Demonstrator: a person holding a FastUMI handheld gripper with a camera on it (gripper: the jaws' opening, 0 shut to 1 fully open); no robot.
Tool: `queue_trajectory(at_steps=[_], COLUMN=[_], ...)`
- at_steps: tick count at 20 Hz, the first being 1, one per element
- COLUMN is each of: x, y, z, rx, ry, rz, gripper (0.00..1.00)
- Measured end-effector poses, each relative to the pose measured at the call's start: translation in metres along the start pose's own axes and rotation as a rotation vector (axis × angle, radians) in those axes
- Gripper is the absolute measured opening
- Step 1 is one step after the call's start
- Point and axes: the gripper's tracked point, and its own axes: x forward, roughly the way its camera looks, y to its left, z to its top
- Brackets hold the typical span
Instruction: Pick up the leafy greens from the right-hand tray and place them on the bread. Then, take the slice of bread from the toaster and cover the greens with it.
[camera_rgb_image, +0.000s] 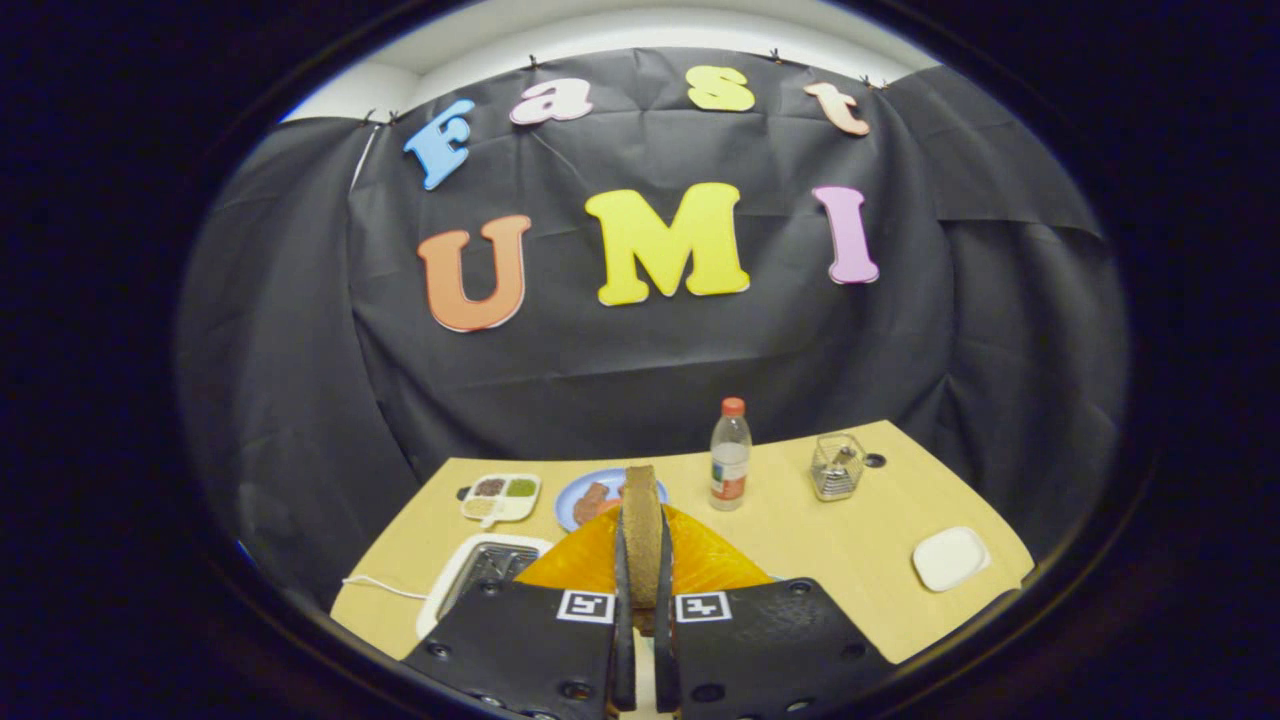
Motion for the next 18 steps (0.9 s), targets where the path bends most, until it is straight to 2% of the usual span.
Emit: queue_trajectory(at_steps=[4,9,14,17,18], x=[0.022,0.057,0.071,0.075,0.076], y=[-0.032,-0.026,-0.032,-0.048,-0.053], z=[-0.040,-0.094,-0.124,-0.138,-0.139], rx=[0.008,0.004,0.052,0.077,0.075], ry=[0.064,0.142,0.180,0.201,0.198], rz=[-0.012,0.037,0.060,0.030,0.021], gripper=[0.08,0.07,0.08,0.09,0.13])
